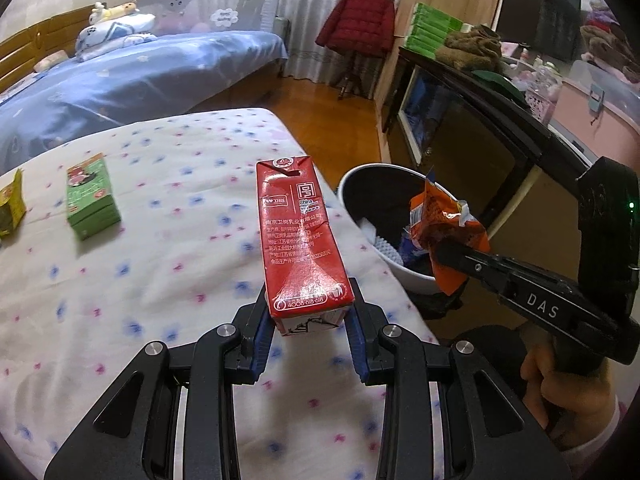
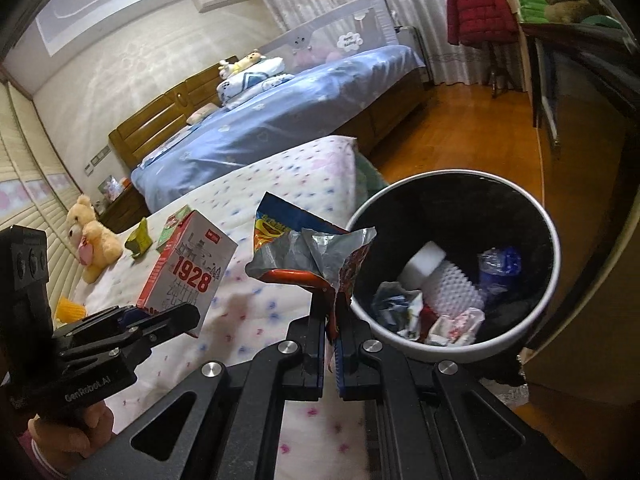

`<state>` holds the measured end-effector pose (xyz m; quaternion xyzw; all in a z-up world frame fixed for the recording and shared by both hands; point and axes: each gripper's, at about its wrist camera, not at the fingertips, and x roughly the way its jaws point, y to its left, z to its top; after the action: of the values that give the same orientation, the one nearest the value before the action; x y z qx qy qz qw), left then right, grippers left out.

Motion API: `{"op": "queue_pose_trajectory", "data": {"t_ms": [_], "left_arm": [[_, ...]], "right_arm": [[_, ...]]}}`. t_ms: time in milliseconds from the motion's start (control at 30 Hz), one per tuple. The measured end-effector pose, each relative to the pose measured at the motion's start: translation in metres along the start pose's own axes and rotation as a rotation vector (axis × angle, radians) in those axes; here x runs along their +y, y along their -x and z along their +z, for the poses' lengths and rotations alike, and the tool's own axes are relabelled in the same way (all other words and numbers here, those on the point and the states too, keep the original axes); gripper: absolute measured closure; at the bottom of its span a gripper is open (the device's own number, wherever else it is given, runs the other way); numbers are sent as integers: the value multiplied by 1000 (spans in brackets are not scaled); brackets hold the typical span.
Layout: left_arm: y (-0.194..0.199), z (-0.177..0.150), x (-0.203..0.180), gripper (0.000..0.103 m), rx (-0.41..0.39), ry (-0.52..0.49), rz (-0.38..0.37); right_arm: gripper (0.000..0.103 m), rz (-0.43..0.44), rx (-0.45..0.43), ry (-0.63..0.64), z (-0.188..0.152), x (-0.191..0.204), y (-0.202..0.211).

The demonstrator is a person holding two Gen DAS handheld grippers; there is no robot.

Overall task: Collect trash
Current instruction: 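Carry the orange snack bag and red juice carton over the bin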

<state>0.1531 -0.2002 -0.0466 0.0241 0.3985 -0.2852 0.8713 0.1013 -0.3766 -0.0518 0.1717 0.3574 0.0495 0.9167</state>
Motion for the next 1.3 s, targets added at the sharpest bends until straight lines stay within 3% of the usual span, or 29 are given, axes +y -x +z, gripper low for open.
{"op": "queue_pose_trajectory", "data": {"t_ms": [1300], "left_arm": [[-47, 27, -66, 72, 46, -127, -45]], "right_arm": [[99, -122, -15, -113, 7, -68, 11]]}}
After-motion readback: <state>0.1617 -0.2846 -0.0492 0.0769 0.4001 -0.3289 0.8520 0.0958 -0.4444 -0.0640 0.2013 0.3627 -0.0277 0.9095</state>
